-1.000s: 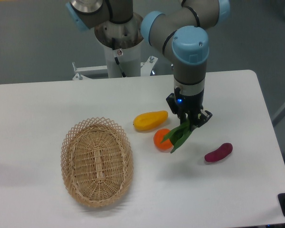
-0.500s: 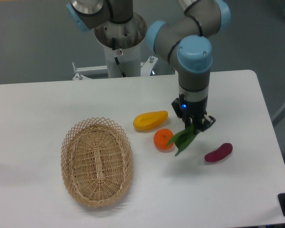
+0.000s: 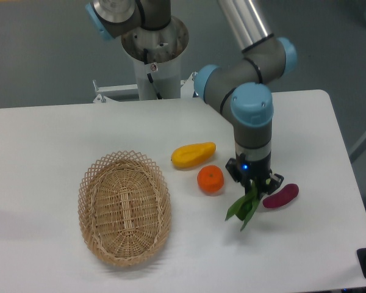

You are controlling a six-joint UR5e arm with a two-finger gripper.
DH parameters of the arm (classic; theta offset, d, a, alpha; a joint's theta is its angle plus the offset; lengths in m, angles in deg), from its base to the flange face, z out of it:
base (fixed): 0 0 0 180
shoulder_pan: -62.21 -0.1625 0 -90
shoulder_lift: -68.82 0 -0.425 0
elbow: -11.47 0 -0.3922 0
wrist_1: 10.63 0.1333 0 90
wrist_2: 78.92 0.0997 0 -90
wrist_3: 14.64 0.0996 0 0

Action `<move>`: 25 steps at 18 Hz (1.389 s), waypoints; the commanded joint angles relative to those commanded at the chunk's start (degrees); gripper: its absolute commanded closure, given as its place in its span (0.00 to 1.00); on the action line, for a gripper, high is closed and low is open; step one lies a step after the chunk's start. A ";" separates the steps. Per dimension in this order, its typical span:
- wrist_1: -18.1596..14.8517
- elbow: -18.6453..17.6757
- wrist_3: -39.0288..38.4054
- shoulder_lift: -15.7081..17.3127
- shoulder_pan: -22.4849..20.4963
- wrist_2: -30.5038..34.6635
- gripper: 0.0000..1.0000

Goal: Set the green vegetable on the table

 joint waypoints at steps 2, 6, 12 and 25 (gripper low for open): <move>0.09 2.02 -3.08 -1.76 1.32 0.00 0.62; 0.09 1.94 -3.89 -2.91 2.29 0.00 0.61; 0.18 2.46 -2.84 -2.82 2.29 0.17 0.03; -9.12 6.51 7.70 5.34 -1.48 -0.17 0.00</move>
